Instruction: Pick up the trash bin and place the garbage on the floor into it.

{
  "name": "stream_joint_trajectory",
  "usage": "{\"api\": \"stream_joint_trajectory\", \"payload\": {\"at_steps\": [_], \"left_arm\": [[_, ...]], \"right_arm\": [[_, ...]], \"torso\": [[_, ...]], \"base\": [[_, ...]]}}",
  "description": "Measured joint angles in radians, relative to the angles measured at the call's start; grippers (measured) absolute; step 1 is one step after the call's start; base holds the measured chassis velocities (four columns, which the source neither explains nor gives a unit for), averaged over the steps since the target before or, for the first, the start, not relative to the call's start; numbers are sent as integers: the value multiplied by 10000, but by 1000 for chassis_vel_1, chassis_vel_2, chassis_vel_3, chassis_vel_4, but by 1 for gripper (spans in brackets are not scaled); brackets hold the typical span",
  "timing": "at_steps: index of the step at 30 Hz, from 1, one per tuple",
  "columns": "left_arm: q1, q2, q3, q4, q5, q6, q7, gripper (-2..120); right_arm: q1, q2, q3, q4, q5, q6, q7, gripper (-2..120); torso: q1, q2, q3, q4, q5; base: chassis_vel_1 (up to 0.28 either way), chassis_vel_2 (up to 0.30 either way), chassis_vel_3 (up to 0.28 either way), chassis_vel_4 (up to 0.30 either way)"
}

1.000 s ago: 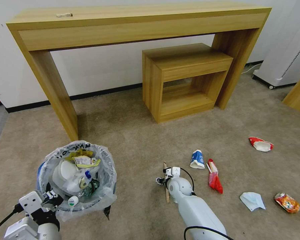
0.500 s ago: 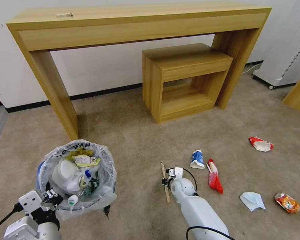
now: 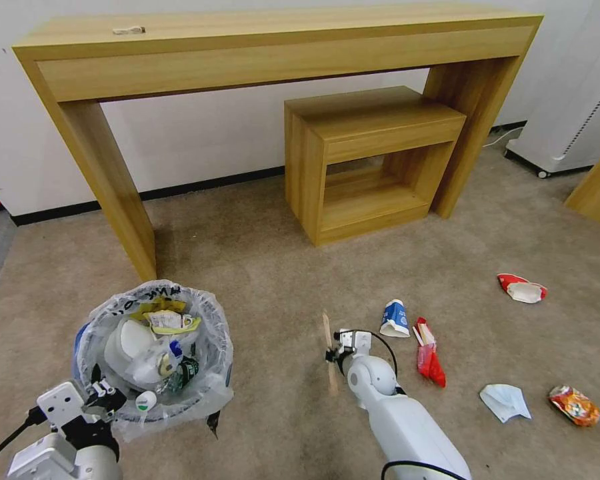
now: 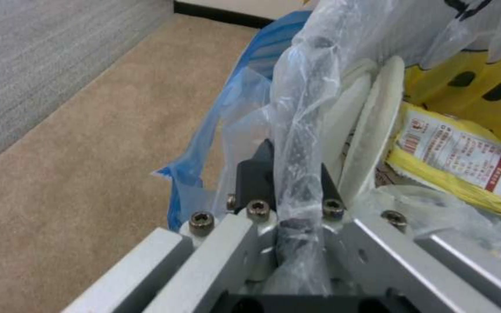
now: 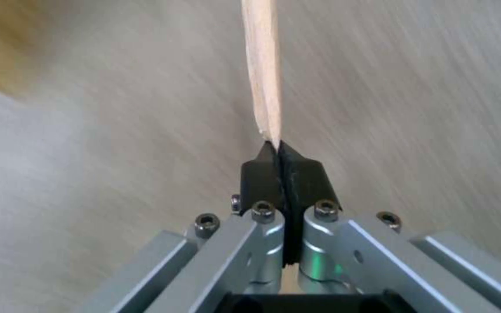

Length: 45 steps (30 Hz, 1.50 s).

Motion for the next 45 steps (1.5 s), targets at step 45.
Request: {"api": "stream_joint_trajectory", "payload": {"at_steps": [45], "left_arm": [[-495, -73, 1026, 590, -543, 378, 22, 0]], "right_arm": [[2402, -1, -3055, 238, -230, 5467, -9662, 17]], "torso": [[0, 0, 0, 1, 0]], "base": [[0, 0, 0, 0]]}}
